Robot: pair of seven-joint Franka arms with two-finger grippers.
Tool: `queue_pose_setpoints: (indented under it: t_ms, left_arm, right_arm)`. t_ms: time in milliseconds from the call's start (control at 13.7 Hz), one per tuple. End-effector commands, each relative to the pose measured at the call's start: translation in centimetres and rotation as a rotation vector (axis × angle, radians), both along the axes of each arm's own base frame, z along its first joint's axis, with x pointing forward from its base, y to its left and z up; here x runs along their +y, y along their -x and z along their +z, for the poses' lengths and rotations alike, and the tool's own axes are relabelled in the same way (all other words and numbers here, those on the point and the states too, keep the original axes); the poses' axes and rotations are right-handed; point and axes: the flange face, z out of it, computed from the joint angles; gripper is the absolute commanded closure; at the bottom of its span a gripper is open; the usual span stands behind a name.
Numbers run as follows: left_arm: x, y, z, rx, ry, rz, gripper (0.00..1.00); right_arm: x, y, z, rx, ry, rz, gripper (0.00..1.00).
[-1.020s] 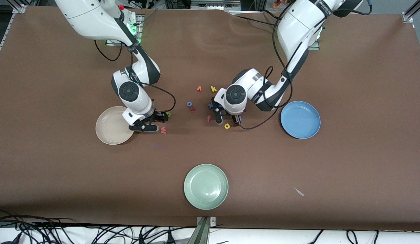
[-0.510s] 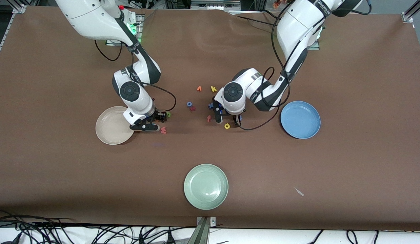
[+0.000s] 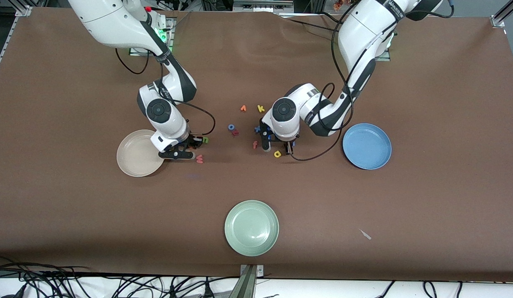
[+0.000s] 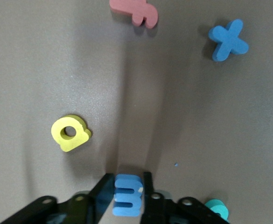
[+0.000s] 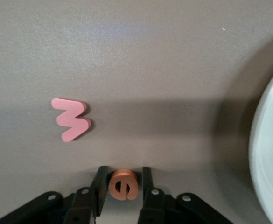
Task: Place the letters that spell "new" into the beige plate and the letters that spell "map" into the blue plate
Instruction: 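Drop the e on the white plate while the left gripper drops the E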
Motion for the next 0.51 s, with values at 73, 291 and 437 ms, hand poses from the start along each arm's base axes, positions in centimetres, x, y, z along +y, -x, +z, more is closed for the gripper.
queue_pose_setpoints:
  t_ms: [73,291,437]
  left_arm:
    - [0.4,-0.3,0.5,-0.021,-0.017,-0.029,0.95]
    - [2.5,-1.4,4.5,0.002,-0.085,0.002,0.95]
    - [4.2,-1.6,7.1,0.029,-0.148,0.026,0.95]
  right_arm:
    - [-0.1,0.5,0.8,-0.011,0.009,0.014,0.76]
    - [-0.8,-0.3,5.1,0.001,0.039,0.09,0.76]
    - [-4.1,-1.4,7.3,0.012,0.065,0.164,0.75]
